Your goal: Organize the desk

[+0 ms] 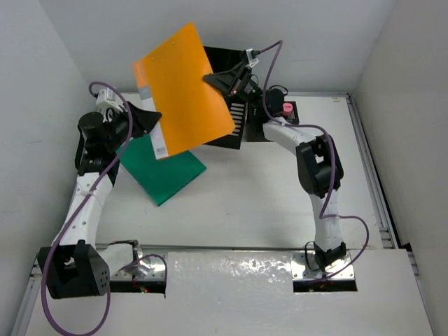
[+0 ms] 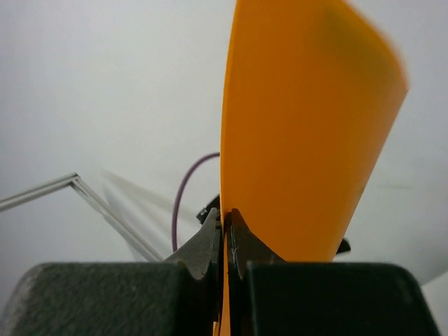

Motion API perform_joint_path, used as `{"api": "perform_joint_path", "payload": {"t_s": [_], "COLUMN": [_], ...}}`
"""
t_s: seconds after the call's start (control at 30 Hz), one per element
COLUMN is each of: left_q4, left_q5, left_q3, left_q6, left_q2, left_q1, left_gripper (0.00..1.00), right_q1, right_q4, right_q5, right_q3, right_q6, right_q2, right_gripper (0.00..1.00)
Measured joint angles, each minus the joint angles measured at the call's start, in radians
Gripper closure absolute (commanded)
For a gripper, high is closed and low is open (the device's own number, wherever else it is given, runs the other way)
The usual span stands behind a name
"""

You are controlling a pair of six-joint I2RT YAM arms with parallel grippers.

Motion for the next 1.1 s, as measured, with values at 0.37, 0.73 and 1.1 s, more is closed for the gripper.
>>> {"api": "perform_joint_path", "payload": {"t_s": [0.37, 0.73, 1.1], "left_q4": [0.228, 0.380, 0.165], "left_q5": [0.266, 0.479, 0.578], "left_q3": [0.000, 0.089, 0.238], "left_q6": [-0.172, -0.218, -0.076], "left_q2": [0.001, 0.001, -0.022], "left_q1": [0.000, -0.025, -0.042], "left_gripper": [0.64, 0.49, 0.66], "right_q1": [-0.030, -0.011, 0.018], "right_q4": [0.032, -0.010, -0.017], "right_q5": [0.073, 0.031, 0.014], "right_q3": [0.021, 0.001, -0.012], "right_q6": [0.031, 0.016, 0.015], "right_q2": [-0.019, -0.015, -0.014], "right_gripper": [1.00, 1.00, 1.00]}}
